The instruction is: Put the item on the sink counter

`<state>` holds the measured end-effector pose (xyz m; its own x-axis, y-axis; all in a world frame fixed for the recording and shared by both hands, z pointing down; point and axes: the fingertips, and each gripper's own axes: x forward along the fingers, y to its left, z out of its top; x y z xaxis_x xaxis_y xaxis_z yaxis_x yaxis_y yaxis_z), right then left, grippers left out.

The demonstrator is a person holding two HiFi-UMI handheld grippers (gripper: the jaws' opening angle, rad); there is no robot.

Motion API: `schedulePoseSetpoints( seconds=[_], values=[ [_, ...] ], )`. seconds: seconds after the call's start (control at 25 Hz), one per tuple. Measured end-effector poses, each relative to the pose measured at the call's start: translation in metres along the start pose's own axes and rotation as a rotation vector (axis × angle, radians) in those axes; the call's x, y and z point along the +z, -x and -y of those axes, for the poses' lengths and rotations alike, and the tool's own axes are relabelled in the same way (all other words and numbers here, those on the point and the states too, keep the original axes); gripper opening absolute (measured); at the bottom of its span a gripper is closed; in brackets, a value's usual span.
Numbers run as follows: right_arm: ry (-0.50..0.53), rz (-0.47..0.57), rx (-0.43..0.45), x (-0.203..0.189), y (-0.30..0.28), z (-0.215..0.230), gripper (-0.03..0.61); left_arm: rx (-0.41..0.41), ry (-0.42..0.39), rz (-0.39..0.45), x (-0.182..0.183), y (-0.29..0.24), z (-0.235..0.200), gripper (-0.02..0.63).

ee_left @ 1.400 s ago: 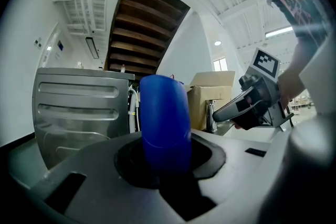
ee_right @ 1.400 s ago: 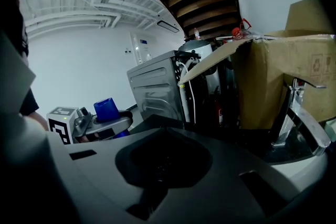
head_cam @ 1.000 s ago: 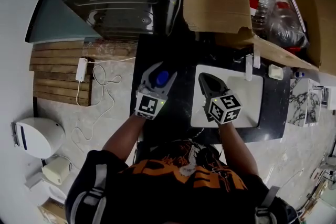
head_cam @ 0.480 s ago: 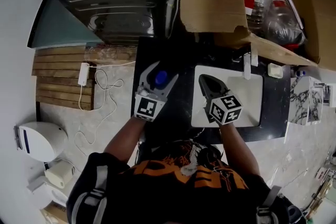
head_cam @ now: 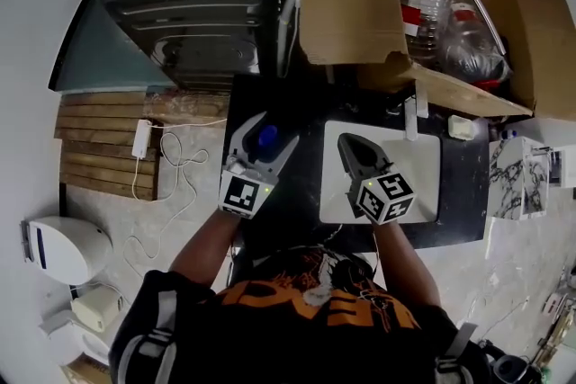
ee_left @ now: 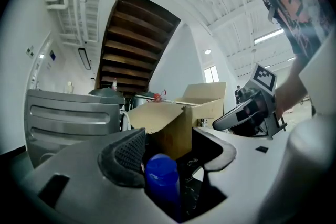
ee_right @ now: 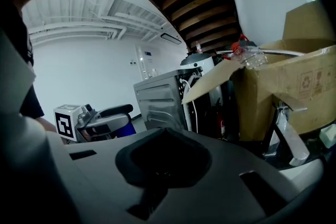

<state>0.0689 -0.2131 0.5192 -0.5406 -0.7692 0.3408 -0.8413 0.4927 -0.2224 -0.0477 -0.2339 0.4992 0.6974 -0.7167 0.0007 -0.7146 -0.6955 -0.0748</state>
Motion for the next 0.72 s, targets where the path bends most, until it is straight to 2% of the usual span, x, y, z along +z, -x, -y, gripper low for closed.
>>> schedulePoseSetpoints(
  seconds=[0.16, 0.28, 0.4, 0.52, 0.72],
  values=[
    [0.041, 0.074, 0.001, 0.030, 0.024, -0.010, 0.015, -0.034, 0.051, 0.025, 0.027, 0.007, 0.007, 0.296],
    [0.082, 0.127, 0.003, 0.051, 0.043, -0.016, 0.014, -0.024, 0.046, 0.058, 0.054, 0.015, 0.008, 0.283],
    [0.132, 0.170, 0.021, 0.064, 0.062, -0.023, 0.015, 0.019, 0.058, 0.082, 0.077, 0.027, 0.008, 0.210],
    [0.174, 0.191, 0.033, 0.068, 0.083, -0.031, 0.015, 0.046, 0.049, 0.066, 0.084, 0.043, 0.013, 0.145],
    [0.212, 0.220, 0.042, 0.075, 0.117, -0.039, 0.015, 0.061, 0.079, 0.074, 0.100, 0.064, 0.023, 0.097]
  ],
)
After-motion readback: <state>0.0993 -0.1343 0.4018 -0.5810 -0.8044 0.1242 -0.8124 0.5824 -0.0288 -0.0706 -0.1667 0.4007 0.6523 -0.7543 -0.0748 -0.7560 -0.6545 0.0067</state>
